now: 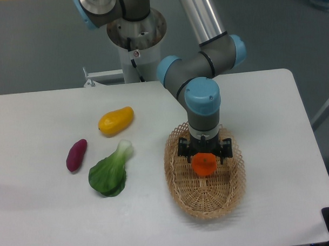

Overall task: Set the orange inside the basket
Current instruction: 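Open the gripper to release the orange in the basket, then raise the open gripper up away from the orange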

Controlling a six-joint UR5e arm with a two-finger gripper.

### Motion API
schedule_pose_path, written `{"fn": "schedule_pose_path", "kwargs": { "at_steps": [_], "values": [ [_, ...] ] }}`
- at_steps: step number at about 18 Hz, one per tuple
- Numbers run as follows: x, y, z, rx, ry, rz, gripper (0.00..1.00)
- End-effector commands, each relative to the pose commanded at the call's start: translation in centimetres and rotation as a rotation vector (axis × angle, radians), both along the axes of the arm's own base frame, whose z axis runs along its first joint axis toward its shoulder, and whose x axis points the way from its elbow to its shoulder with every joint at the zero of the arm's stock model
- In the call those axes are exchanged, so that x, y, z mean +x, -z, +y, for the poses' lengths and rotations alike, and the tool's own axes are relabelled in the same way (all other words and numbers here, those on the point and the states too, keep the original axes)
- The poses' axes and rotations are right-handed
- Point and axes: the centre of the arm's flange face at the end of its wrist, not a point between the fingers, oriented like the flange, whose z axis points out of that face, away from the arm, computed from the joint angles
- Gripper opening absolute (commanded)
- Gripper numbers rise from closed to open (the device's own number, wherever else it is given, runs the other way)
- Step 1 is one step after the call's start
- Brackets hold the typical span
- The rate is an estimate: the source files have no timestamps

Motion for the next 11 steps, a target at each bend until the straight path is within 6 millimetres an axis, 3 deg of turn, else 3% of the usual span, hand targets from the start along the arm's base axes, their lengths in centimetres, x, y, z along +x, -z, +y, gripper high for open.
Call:
{"fn": "schedule_pose_path", "kwargs": {
  "at_steps": [6, 11],
  "values": [
    [-0.8, -4.9, 0.3, 0.051, 0.008, 0.067, 1.00],
    [-1.1, -7.6, -0.4, -0.013, 0.091, 0.022, 1.00]
  ]
}}
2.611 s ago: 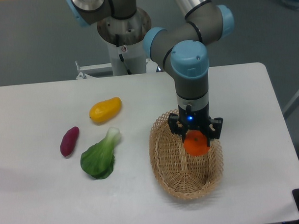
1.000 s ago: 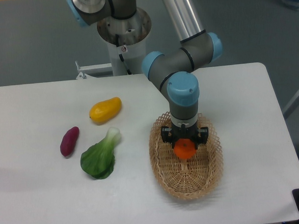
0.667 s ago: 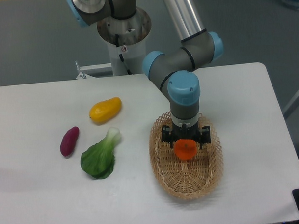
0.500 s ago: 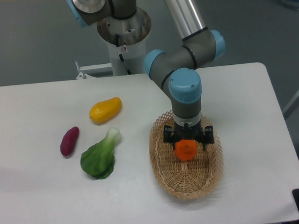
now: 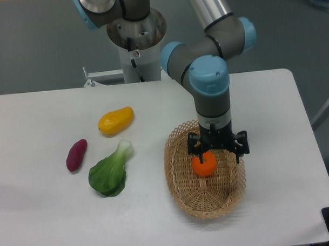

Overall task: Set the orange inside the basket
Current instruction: 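Raise the open gripper up away from the orange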

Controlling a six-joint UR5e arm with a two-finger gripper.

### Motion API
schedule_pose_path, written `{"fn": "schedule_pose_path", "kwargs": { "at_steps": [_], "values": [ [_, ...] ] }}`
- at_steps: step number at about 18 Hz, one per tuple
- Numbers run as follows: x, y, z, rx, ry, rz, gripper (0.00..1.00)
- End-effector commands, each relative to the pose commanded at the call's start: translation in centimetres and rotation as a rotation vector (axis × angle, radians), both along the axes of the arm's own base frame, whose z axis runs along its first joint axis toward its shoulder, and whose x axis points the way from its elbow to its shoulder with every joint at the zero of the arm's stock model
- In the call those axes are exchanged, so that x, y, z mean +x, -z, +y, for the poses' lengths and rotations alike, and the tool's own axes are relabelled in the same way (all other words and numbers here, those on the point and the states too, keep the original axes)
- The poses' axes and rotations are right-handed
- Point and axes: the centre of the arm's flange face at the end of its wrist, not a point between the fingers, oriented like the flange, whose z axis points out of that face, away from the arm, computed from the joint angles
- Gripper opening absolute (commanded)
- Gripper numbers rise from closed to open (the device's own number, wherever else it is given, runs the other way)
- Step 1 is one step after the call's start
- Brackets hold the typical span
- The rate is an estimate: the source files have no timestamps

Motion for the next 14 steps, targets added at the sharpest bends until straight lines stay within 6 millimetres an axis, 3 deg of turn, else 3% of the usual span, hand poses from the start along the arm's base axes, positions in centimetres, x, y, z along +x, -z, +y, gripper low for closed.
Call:
{"fn": "schedule_pose_path", "kwargs": {
  "at_steps": [5, 14],
  "values": [
    [-0.5, -2.0, -2.2, -0.058, 0.120, 0.000, 1.00],
    [-0.3, -3.5, -3.6, -0.068, 0.147, 0.003, 1.00]
  ]
}}
